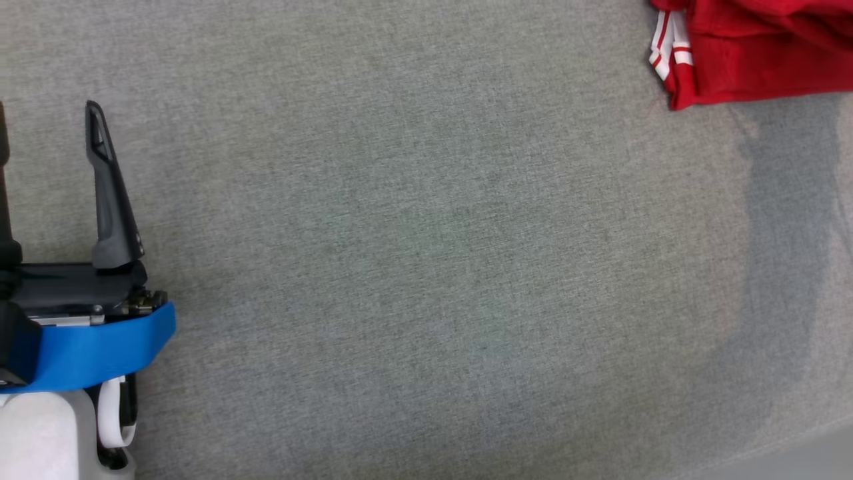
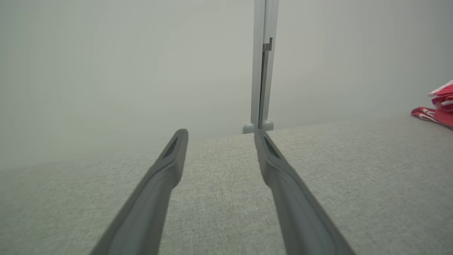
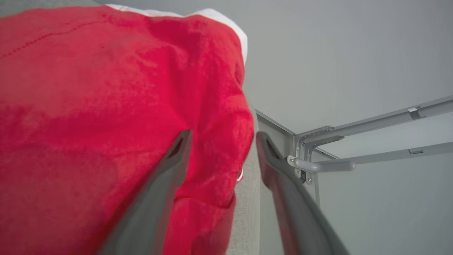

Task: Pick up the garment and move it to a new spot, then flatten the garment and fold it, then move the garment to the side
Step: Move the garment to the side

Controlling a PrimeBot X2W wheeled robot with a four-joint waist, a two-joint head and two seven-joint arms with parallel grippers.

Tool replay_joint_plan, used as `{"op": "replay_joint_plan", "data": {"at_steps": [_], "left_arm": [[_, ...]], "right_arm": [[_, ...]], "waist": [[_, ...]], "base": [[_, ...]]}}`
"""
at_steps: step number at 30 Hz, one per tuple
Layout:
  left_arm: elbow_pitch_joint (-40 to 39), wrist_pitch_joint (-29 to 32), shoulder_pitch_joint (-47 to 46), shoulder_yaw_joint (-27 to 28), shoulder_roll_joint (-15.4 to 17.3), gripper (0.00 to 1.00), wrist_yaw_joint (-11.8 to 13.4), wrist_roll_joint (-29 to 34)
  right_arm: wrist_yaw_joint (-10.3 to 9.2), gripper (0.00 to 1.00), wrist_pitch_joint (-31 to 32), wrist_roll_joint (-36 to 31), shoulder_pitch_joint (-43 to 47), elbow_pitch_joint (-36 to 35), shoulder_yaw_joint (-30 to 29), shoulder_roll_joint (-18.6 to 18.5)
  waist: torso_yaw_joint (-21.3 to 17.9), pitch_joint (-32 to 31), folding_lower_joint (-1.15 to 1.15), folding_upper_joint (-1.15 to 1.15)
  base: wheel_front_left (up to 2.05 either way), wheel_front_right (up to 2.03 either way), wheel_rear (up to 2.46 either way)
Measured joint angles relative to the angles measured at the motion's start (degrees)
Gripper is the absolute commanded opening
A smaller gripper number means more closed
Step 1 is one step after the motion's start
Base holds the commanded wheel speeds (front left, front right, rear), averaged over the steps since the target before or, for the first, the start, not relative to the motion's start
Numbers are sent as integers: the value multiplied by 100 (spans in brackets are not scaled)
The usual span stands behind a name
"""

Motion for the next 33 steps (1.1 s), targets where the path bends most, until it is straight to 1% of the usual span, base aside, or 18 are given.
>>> {"op": "replay_joint_plan", "data": {"at_steps": [4,7,8,9,13,15,18,21,26,29,33], "left_arm": [[189,-112,3,-22,-78,100,40,-77],[381,-219,46,-25,-135,100,65,-132],[381,-219,46,-25,-135,100,65,-132],[432,-259,104,-12,-148,100,77,-147],[694,-366,370,43,-204,100,142,-267],[835,-410,522,77,-252,100,145,-328],[1002,-463,728,136,-327,100,167,-427],[1152,-510,938,171,-369,100,194,-498],[1404,-553,1204,152,-468,100,185,-553],[1518,-556,1266,88,-509,100,145,-575],[1735,-564,1298,46,-539,100,140,-591]], "right_arm": [[1,100,-359,-243,-94,456,-180,157],[0,100,-776,-417,-97,670,-313,261],[0,100,-776,-417,-97,670,-313,261],[1,100,-948,-428,-93,704,-375,310],[0,100,-1312,-423,35,626,-743,649],[0,100,-1343,-407,248,432,-948,854],[1,100,-1354,-490,720,-345,-1381,1116],[0,100,-1358,-722,1410,-1061,-1831,1412],[0,100,-1359,-1040,2603,-1962,-2331,1995],[0,100,-1361,-1124,3253,-2303,-2637,2205],[0,100,-1360,-1235,4066,-2582,-2951,2503]], "waist": [[133,-169,0,0],[271,-408,0,0],[271,-408,0,0],[318,-498,-1,-1],[502,-915,-2,-2],[580,-1135,-2,-2],[693,-1459,-2,-2],[796,-1772,-3,-3],[917,-2194,-2,-3],[994,-2376,-2,-3],[1085,-2573,-1,-3]], "base": [[0,0,0],[0,0,0],[0,0,0],[0,0,0],[0,0,0],[0,0,0],[0,0,0],[0,0,0],[0,0,0],[0,0,0],[0,0,0]]}}
